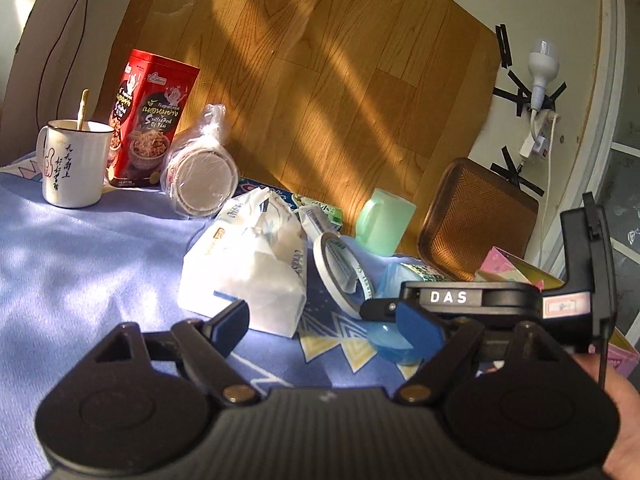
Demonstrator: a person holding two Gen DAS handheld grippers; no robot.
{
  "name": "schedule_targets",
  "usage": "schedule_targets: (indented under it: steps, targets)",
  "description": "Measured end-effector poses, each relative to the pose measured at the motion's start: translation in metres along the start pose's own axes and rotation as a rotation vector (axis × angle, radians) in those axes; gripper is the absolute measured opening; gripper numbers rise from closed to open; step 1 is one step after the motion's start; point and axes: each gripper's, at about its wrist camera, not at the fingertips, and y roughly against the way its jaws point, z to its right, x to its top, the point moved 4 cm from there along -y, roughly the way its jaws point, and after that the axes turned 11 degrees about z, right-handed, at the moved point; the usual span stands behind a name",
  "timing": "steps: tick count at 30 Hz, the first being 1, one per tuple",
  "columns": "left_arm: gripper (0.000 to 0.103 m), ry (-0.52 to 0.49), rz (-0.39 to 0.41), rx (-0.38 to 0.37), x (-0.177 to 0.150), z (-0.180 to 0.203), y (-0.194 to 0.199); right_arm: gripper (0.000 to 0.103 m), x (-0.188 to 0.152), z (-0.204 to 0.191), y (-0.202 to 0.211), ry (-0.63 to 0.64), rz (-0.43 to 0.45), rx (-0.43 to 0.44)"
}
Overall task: Organize soft objects
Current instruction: 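Move the left gripper to the blue plastic case and grasp it, then carry the blue case into the pink tin and open the left gripper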
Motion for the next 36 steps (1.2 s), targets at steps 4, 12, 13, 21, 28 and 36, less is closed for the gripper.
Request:
schedule_targets:
  steps: [4,12,13,21,28,36]
  targets:
    - [0.086,0.013,-0.004,0.000,-0.001,-0.002,0.000,0.062,-0.004,0.008,0.016,0.014,0.011,0.011]
    - [0.086,-0.005,-0.052,0.002,-0.005,0.002,-0.006,0.058,-0.020,0.030,0.070,0.032,0.010,0.077]
    - [0.086,-0.009,-0.063,0.000,-0.006,0.003,-0.007,0.057,-0.024,0.032,0.077,0.033,0.009,0.087]
    - [0.093,-0.035,-0.161,-0.028,-0.013,0.015,-0.019,0.058,-0.051,0.039,0.123,0.069,0.038,0.125]
    - [0.098,0.036,-0.288,-0.235,-0.024,0.069,-0.027,0.057,-0.058,0.043,0.122,0.084,0.062,0.142]
    - [0.076,0.098,-0.493,-0.290,-0.057,0.115,-0.061,0.057,-0.066,0.046,0.134,0.141,0.123,0.127]
